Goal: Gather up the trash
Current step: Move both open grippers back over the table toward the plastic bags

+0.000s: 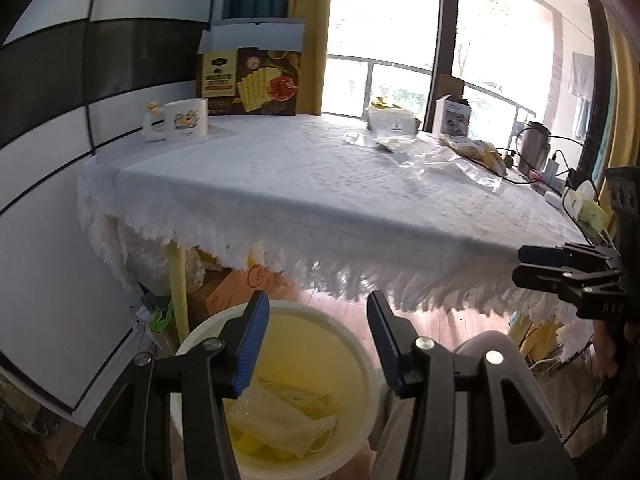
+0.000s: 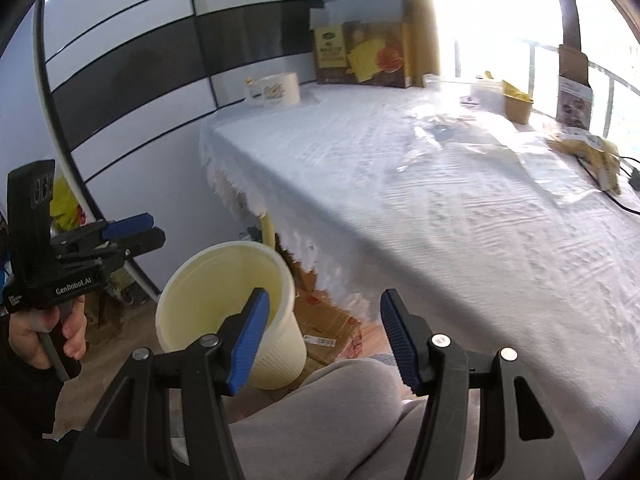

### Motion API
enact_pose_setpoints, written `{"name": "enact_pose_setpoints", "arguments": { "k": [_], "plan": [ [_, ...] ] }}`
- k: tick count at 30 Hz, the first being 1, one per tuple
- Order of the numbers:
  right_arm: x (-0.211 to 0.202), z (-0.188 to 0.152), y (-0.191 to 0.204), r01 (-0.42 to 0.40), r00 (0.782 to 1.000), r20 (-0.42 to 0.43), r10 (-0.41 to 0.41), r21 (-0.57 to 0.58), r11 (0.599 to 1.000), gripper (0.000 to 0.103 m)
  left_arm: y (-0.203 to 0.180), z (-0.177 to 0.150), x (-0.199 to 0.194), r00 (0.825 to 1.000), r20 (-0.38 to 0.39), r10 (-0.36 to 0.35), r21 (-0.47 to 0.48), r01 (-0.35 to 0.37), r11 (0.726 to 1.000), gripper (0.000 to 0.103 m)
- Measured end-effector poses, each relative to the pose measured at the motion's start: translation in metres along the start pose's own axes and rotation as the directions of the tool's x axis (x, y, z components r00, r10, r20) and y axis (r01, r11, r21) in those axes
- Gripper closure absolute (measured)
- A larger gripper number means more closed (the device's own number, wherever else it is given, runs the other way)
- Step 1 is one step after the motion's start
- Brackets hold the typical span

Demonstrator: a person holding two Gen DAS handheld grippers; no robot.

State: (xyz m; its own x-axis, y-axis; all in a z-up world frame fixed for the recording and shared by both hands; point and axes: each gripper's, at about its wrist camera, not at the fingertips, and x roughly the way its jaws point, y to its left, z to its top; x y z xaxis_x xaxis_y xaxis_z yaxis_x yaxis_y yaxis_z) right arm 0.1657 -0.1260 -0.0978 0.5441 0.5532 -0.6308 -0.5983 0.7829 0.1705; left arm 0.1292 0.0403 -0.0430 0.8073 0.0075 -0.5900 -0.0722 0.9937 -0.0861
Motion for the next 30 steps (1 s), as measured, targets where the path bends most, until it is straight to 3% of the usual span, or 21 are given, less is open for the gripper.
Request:
{"name": "enact_pose_setpoints", "arguments": {
  "k": [13, 30],
  "plan": [
    [-0.028, 0.001, -0.058, 0.068, 0.996, 0.057, -0.071, 0.056, 0.996, 0.047, -0.067, 0.044, 0.029, 0.996, 0.038, -0.082, 0.127, 0.077, 0.989, 0.052],
    [-0.033, 0.022, -0.130, 0.159, 0.983, 0.080, -0.167, 0.092, 0.983, 0.047, -0.119, 0.105, 0.111, 0.987, -0.006, -0.159, 0.240, 0.156, 0.958, 0.052]
  ]
}}
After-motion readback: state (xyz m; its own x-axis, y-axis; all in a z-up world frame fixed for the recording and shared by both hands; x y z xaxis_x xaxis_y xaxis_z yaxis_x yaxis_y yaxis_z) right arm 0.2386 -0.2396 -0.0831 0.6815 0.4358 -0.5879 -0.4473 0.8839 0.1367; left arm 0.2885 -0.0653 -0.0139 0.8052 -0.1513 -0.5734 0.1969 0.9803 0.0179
